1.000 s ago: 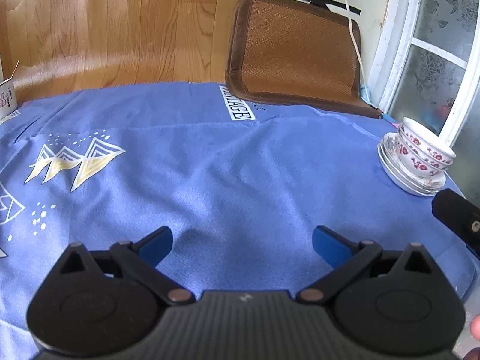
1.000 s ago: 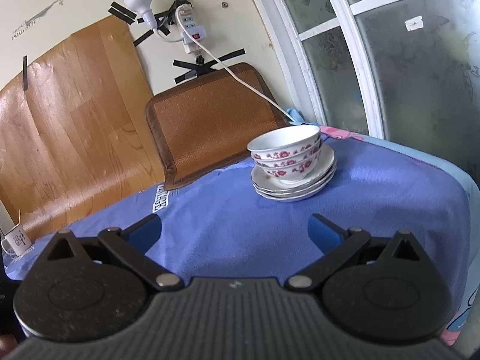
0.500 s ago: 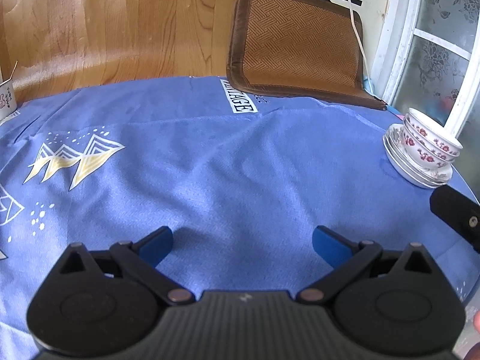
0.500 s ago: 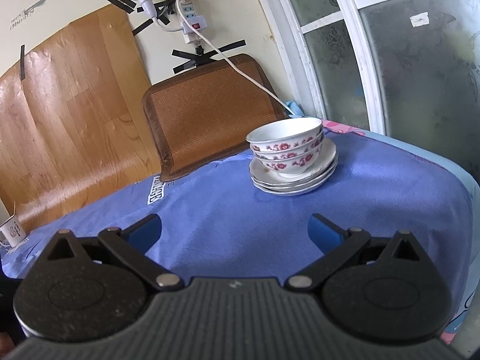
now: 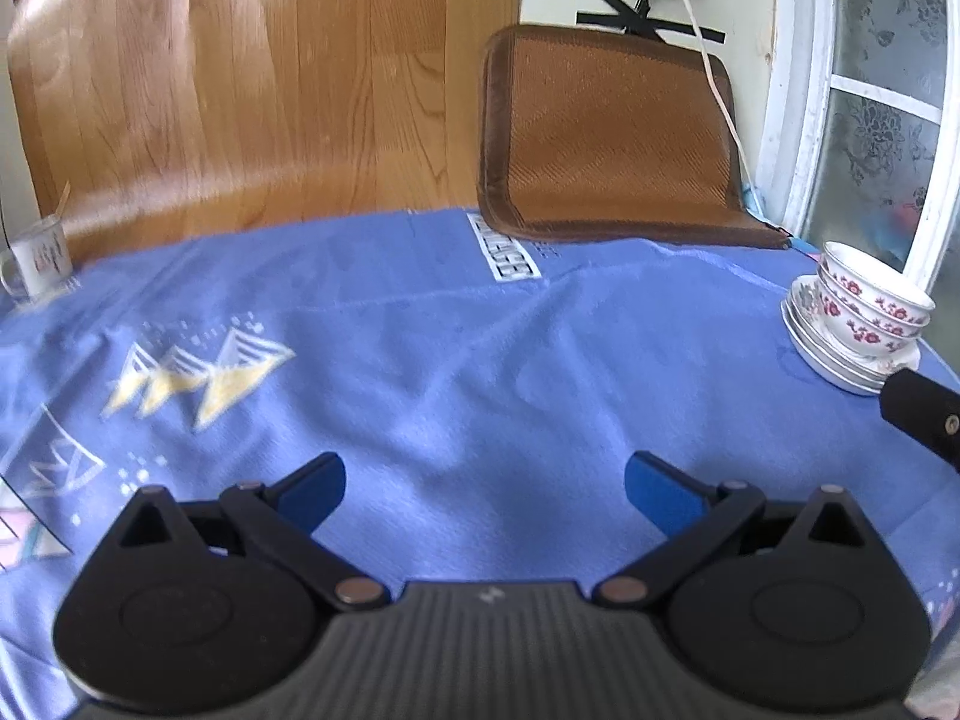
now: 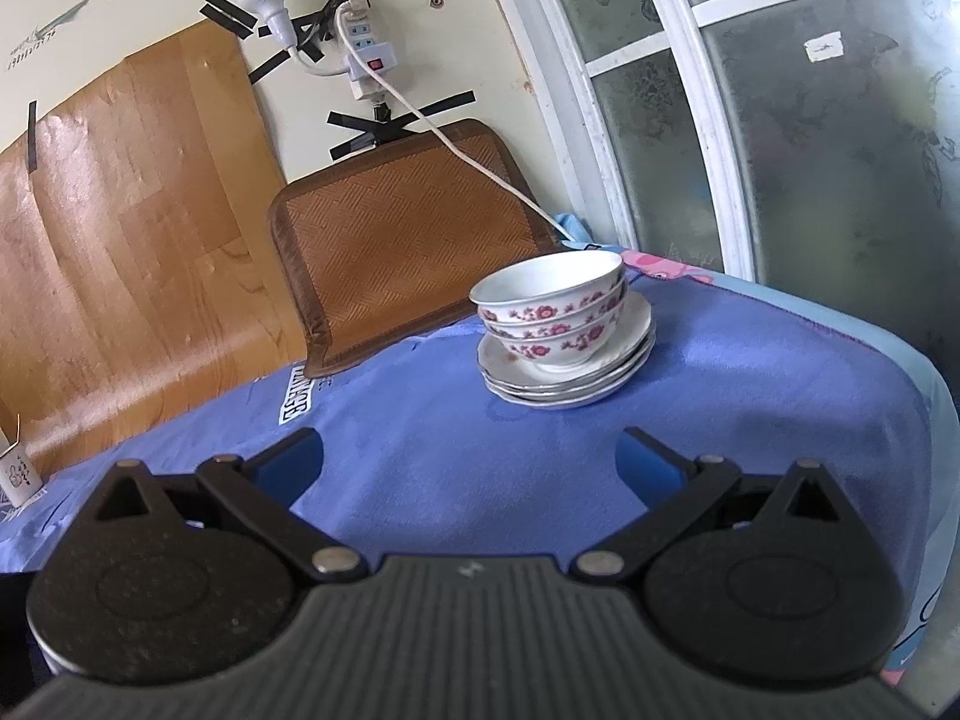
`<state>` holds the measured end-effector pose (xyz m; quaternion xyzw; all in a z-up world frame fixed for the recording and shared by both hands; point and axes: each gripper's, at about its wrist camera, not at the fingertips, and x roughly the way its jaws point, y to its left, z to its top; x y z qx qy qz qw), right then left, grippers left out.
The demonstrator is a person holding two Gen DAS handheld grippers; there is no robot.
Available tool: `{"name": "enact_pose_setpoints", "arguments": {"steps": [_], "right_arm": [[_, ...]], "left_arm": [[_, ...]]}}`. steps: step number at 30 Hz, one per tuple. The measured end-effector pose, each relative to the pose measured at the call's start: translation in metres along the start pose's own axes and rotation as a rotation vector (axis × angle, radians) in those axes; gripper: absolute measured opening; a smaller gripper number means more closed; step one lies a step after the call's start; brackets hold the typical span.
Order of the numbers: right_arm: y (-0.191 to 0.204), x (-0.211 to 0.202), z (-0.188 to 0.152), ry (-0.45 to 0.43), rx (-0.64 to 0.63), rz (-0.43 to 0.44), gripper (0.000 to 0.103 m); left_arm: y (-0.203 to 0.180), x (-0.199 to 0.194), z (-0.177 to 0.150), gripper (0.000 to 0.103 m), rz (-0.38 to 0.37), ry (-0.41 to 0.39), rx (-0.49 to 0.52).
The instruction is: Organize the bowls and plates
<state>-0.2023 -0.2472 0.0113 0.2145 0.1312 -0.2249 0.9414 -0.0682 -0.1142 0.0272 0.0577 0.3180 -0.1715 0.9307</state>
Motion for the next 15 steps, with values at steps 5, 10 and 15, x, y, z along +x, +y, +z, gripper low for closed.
{"name": "enact_pose_setpoints", "arguments": {"steps": [5,10,15], "right_arm": [[-0.002,0.001,0.001,0.001,0.004,-0.003,0.103],[-0.004,0.001,0.002,-0.002,0.006,-0.01,0.103],[-0.006,0.002,0.003,-0.006,0.01,-0.013,0.103]], "left_arm": [[-0.009,-0.006,0.002,0.103,0.042,-0.035,0.061],[-0.014,-0.01,0.002,0.103,0.031,-0.037,0.092],[-0.018,-0.011,0.001,0.103,0.028,-0.034,0.115]]}}
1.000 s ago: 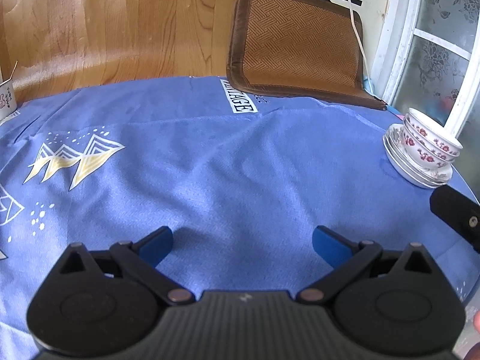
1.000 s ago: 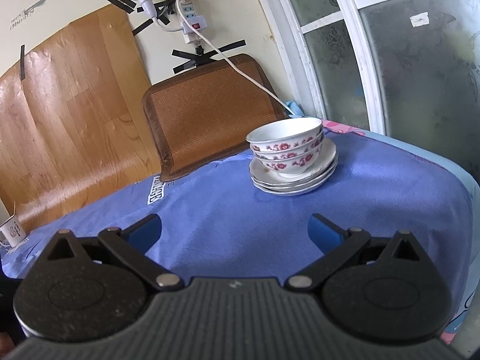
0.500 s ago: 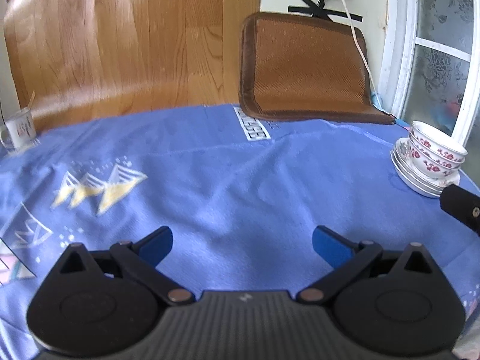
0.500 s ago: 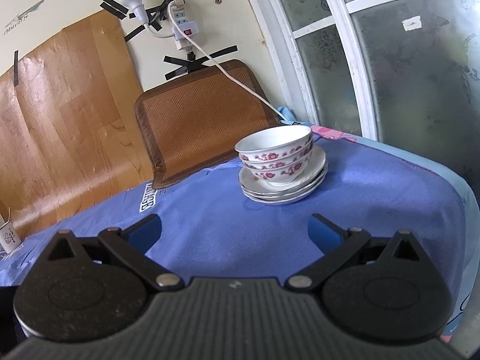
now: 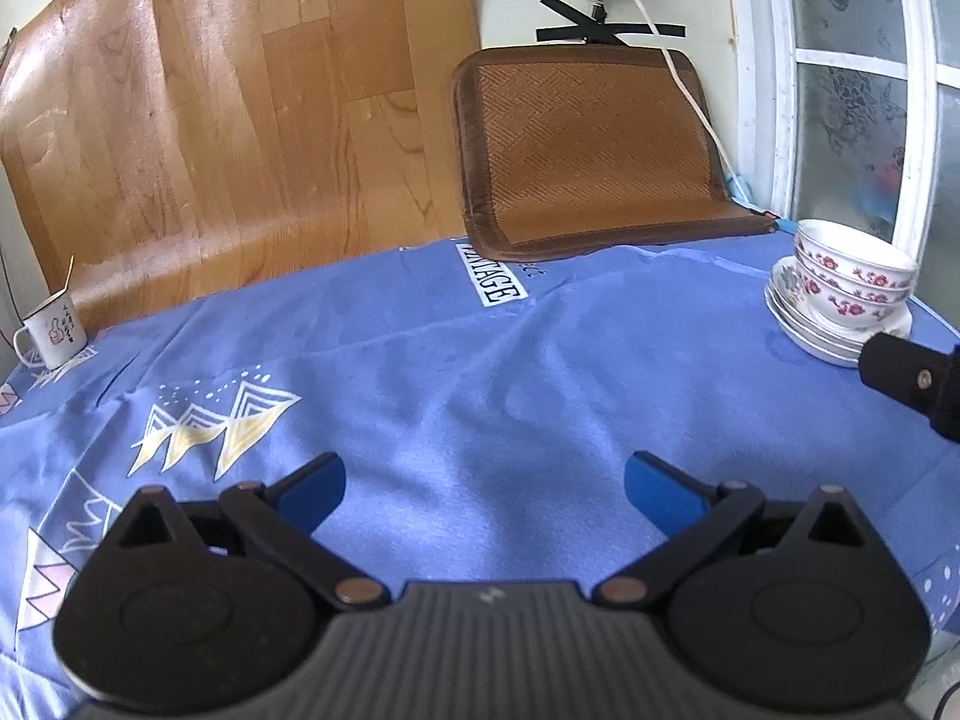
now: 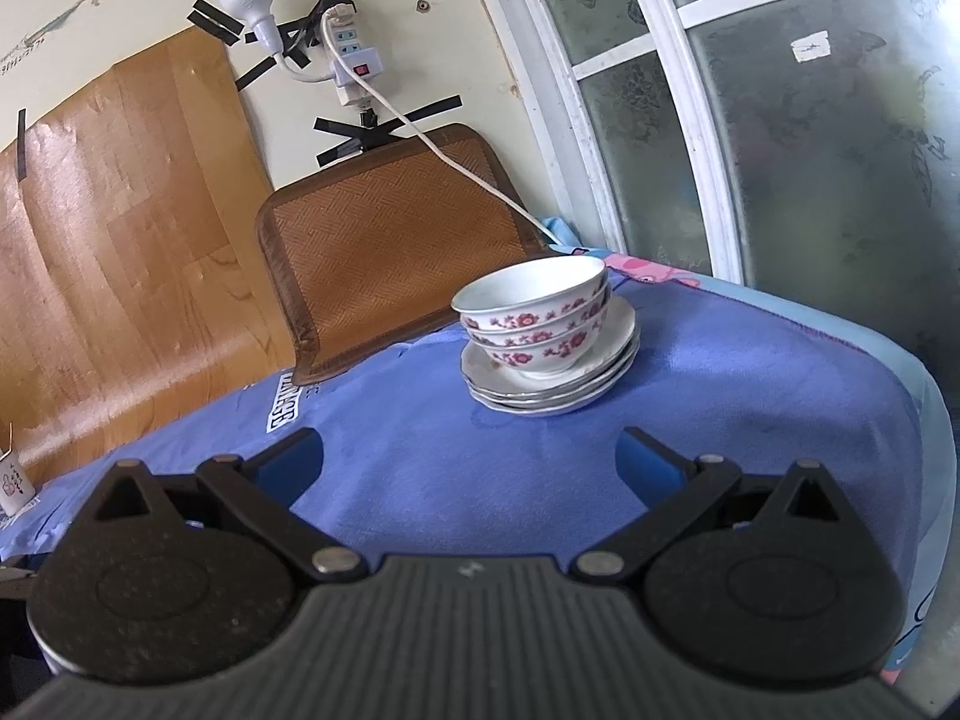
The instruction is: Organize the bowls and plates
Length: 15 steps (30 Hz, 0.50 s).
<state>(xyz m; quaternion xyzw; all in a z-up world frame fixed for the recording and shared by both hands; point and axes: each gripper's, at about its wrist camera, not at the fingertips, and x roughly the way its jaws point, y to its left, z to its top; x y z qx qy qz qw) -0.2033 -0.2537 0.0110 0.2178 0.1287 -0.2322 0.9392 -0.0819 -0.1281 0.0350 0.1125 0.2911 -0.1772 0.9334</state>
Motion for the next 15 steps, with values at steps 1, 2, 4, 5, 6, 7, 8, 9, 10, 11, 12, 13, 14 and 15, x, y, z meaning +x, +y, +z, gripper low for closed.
{"name": "enact_pose_setpoints", "arguments": {"steps": [1,2,4,5,6,7,8,9,10,11,12,13,14,15], "right_arm": [[0.0,0.0,0.0,0.0,0.0,0.0,0.103],[0.0,0.0,0.0,0.0,-0.001,0.0,0.103],[-0.0003,0.0001,0.0002,0.0,-0.001,0.001,0.103],[0.0002,-0.0003,-0.0002,0.0,0.0,-0.001,0.103],[0.0004,-0.0005,-0.0004,0.0,0.0,-0.001,0.103],[0.0004,-0.0005,-0.0004,0.0,0.001,-0.001,0.103],[0.0004,-0.0006,-0.0004,0.0,0.0,-0.001,0.103],[0.0005,-0.0007,-0.0004,0.0,-0.001,-0.001,0.103],[0.0007,-0.0009,-0.0005,-0.001,-0.001,-0.001,0.103],[0.0008,-0.0011,-0.0005,-0.002,-0.001,-0.002,0.103],[0.0006,-0.0009,-0.0003,-0.002,-0.002,-0.001,0.103],[0.0004,-0.0005,0.0,-0.002,-0.003,0.0,0.103],[-0.0001,0.0001,0.0002,-0.002,-0.005,0.001,0.103],[-0.0002,0.0004,0.0003,-0.003,-0.006,0.002,0.103]], "left_arm": [[0.0002,0.0,-0.0005,0.103,-0.003,0.002,0.001],[-0.0001,-0.0001,-0.0006,0.103,-0.006,0.005,0.002],[-0.0004,-0.0003,-0.001,0.103,-0.01,0.008,0.007],[-0.0005,-0.0002,-0.0011,0.103,-0.012,0.009,0.01],[-0.0007,-0.0002,-0.0012,0.103,-0.013,0.011,0.012],[-0.0011,-0.0001,-0.0012,0.103,-0.014,0.013,0.015],[-0.0013,0.0,-0.0013,0.103,-0.016,0.014,0.017],[-0.0017,-0.0003,-0.0013,0.103,-0.016,0.015,0.019],[-0.0019,-0.0006,-0.0015,0.103,-0.016,0.015,0.021],[-0.0019,-0.0008,-0.0017,0.103,-0.016,0.015,0.023],[-0.0021,-0.0008,-0.0017,0.103,-0.017,0.016,0.025],[-0.0021,-0.0006,-0.0017,0.103,-0.018,0.017,0.026],[-0.002,-0.0006,-0.0017,0.103,-0.021,0.019,0.026],[-0.002,-0.0003,-0.0018,0.103,-0.024,0.023,0.027]]}}
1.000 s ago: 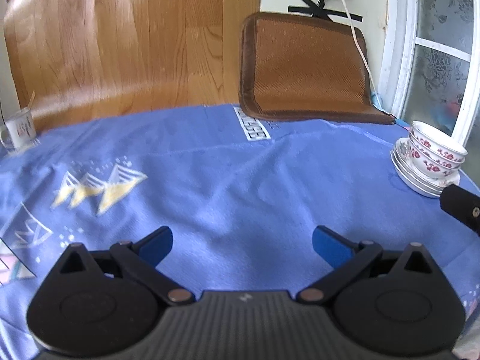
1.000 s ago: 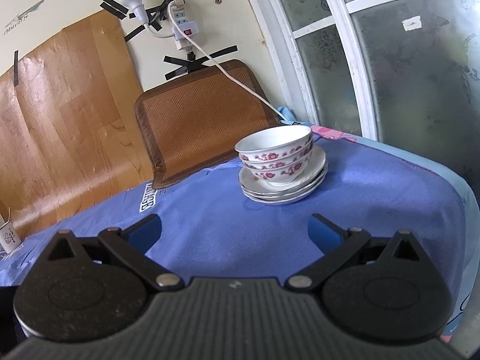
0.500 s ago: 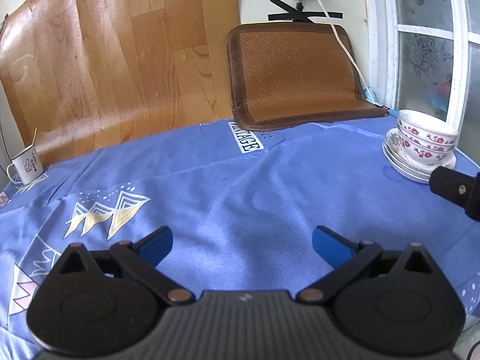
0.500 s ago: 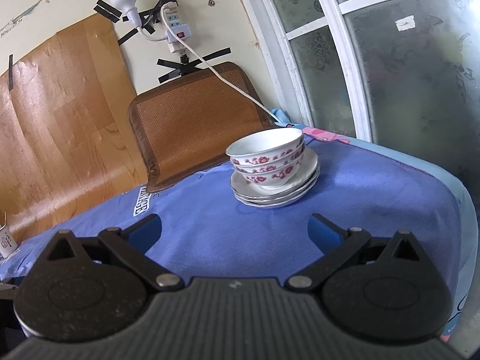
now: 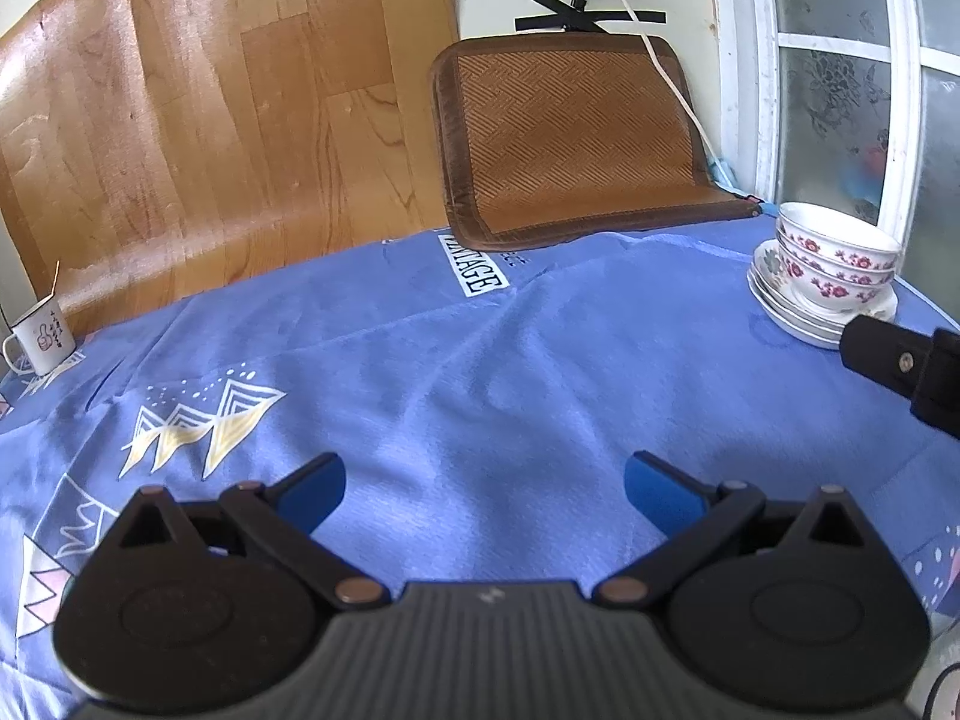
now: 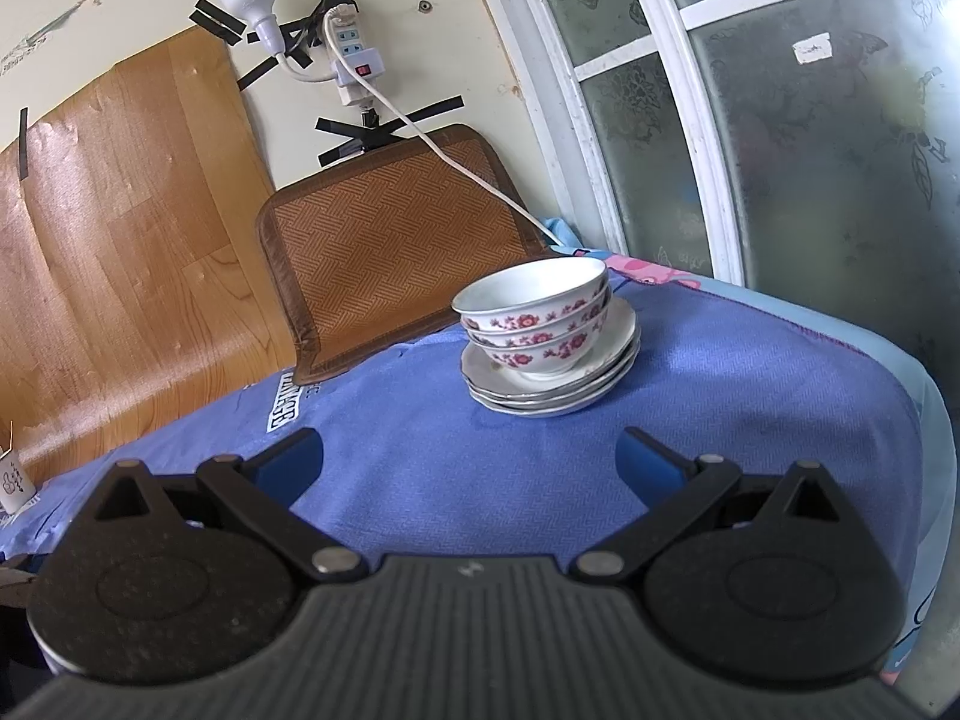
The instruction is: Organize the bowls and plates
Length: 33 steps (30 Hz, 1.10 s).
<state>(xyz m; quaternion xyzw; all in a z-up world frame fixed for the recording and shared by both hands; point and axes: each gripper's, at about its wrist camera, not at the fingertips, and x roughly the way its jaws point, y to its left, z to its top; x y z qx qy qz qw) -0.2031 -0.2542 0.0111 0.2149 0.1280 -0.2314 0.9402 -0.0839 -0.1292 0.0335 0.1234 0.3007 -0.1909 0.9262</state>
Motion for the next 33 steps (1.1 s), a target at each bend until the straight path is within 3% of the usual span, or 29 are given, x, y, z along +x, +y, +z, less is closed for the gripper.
{"name": "enact_pose_setpoints", "arguments": {"steps": [20,33], "right_arm": [[0.0003,0.0019,-0.0008,0.021,-0.022,0.027,0.103],[0.0089,0.0017,-0.0016,0.039,-0.073,0.072,0.103]], "left_arm": [[-0.0007,0.0038,-0.0025,0.103,-0.06,0.071,0.002],[0.0067,-0.0003,-0.0036,0.103,-0.052,0.076,-0.021]]}}
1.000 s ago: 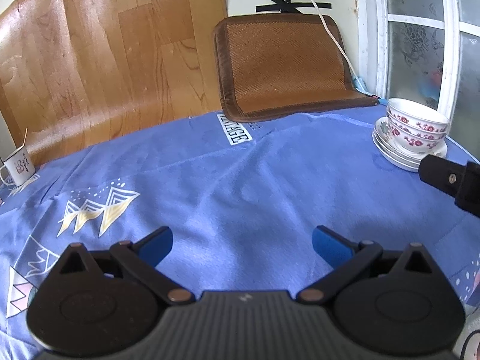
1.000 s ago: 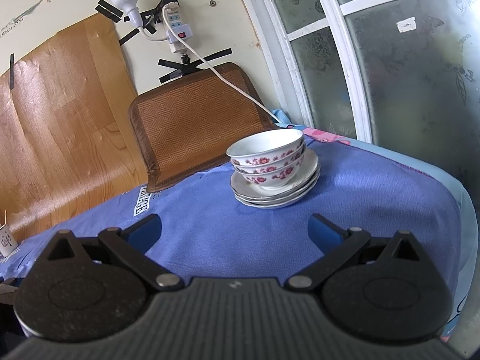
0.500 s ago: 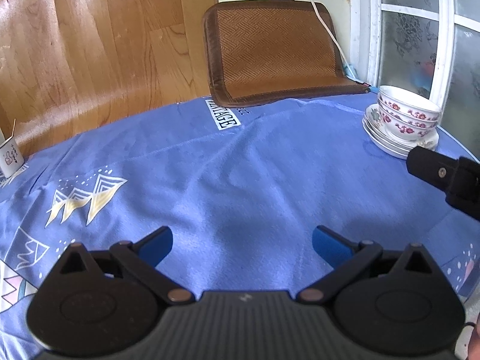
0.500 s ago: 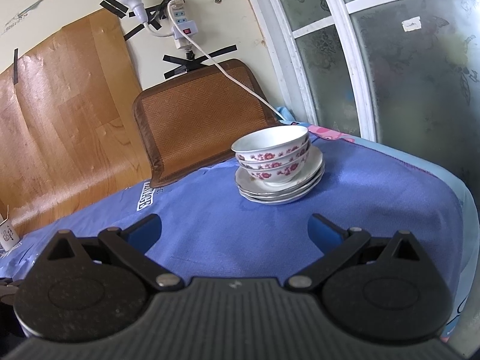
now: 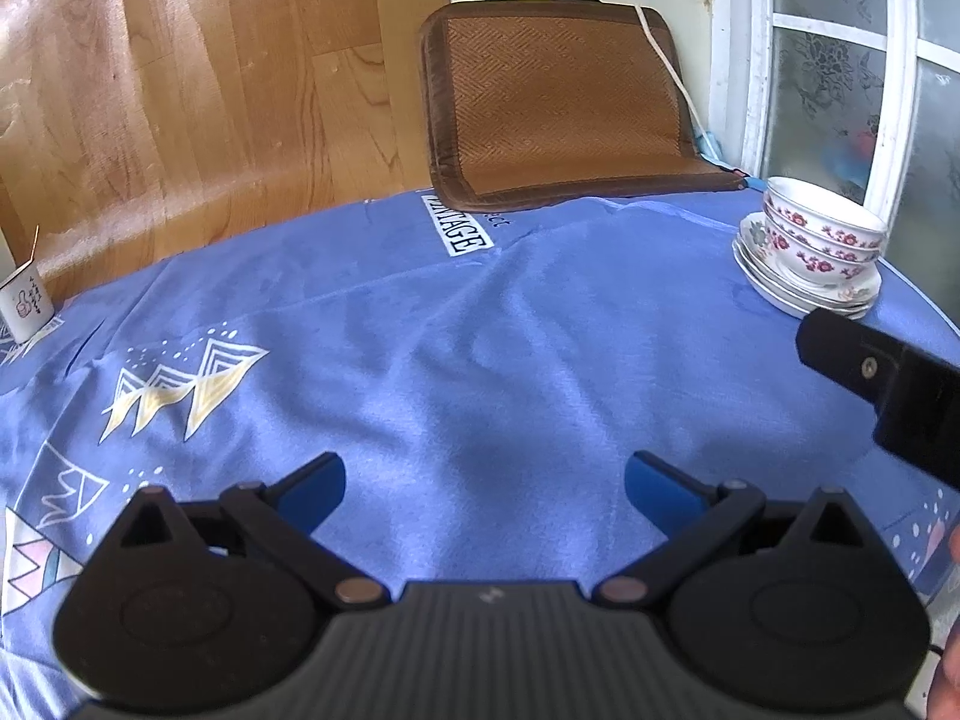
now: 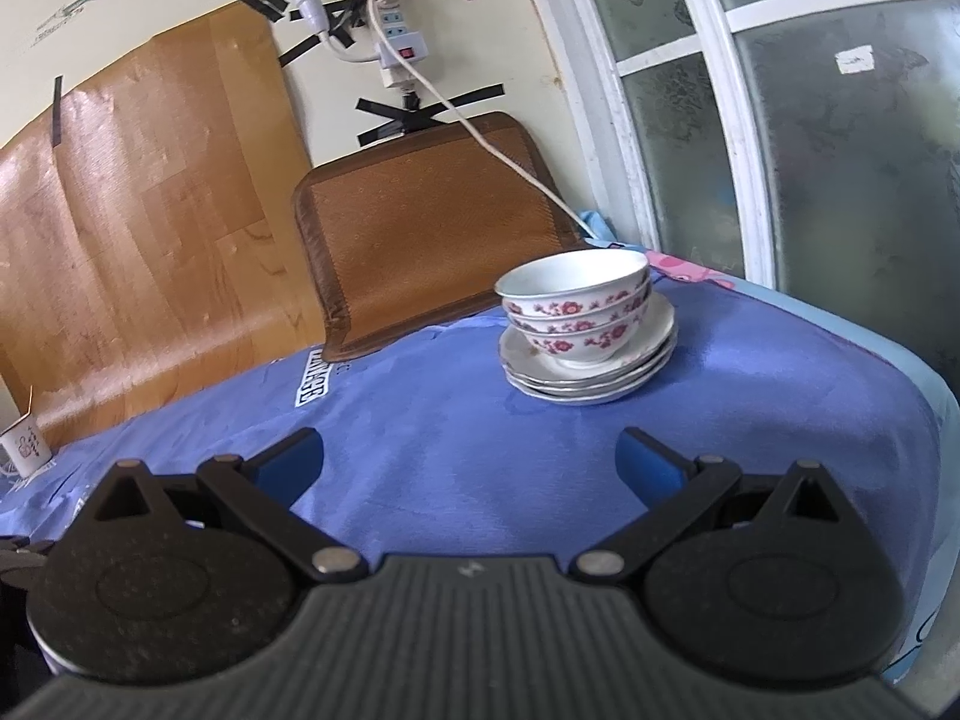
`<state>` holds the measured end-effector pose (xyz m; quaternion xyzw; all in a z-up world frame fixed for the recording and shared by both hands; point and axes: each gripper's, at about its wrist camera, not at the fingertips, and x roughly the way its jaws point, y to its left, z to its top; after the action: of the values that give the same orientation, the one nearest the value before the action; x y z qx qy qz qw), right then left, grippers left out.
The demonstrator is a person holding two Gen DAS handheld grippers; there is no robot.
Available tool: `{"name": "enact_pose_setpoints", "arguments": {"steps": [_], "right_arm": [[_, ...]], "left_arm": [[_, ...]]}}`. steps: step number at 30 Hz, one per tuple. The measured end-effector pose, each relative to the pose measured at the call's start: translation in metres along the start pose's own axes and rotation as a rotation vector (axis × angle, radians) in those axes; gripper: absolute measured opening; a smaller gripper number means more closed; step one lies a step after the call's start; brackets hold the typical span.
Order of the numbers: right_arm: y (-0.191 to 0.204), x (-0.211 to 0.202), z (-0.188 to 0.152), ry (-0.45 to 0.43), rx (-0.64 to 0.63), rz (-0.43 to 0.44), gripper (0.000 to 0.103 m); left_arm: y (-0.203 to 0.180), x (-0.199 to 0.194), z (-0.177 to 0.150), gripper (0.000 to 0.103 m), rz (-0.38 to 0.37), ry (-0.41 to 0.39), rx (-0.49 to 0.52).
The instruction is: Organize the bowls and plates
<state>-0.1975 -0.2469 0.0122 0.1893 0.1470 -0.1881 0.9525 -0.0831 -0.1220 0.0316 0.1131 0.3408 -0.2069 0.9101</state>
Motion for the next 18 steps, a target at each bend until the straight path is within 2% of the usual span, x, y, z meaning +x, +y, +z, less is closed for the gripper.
{"name": "enact_pose_setpoints", "arguments": {"steps": [8,18], "right_arm": [[0.011,-0.003,-0.003,0.014,-0.051,0.025,0.103],[0.018,-0.007,-0.003,0.009,-0.077,0.034,0.103]], "left_arm": [[0.006,-0.005,-0.002,0.103,-0.041,0.022,-0.021],[0.013,-0.013,-0.003,0.103,-0.045,0.017,-0.037]]}}
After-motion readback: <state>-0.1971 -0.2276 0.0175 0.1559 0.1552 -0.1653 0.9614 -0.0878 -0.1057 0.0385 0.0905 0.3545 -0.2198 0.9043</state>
